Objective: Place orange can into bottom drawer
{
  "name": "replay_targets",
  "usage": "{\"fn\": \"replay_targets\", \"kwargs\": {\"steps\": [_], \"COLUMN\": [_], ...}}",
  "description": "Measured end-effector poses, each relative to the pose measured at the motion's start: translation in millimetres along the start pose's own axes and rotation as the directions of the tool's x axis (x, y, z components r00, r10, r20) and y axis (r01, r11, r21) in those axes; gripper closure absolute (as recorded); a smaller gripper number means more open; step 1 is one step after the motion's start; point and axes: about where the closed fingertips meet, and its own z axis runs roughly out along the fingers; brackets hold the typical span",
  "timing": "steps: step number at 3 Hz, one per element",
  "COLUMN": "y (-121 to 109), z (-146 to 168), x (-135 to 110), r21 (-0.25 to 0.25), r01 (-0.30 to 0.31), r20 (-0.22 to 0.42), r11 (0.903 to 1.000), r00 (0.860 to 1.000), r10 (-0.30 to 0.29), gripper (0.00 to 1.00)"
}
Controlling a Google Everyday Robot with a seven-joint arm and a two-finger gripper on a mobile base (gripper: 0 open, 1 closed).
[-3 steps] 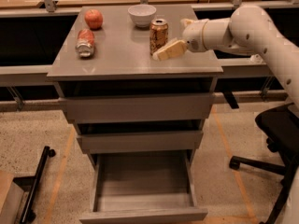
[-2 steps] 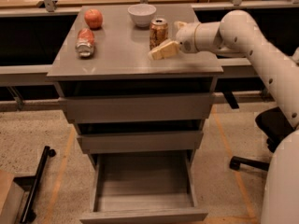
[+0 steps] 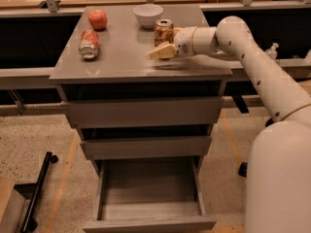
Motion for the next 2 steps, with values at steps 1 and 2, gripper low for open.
{"fn": "replay_targets", "kwargs": {"steps": [1, 2], "y": [1.9, 6.8], "z": [7.5, 2.0], "x": [0.2, -7.0], "r21": [-0.015, -0.015], "r01": [0.003, 0.022], "r20": [0.012, 0.022], "r11": [0.9999, 0.9996], "r00": [1.0, 1.0], "r10": [-0.003, -0.022], "gripper": [0.4, 0.63]}}
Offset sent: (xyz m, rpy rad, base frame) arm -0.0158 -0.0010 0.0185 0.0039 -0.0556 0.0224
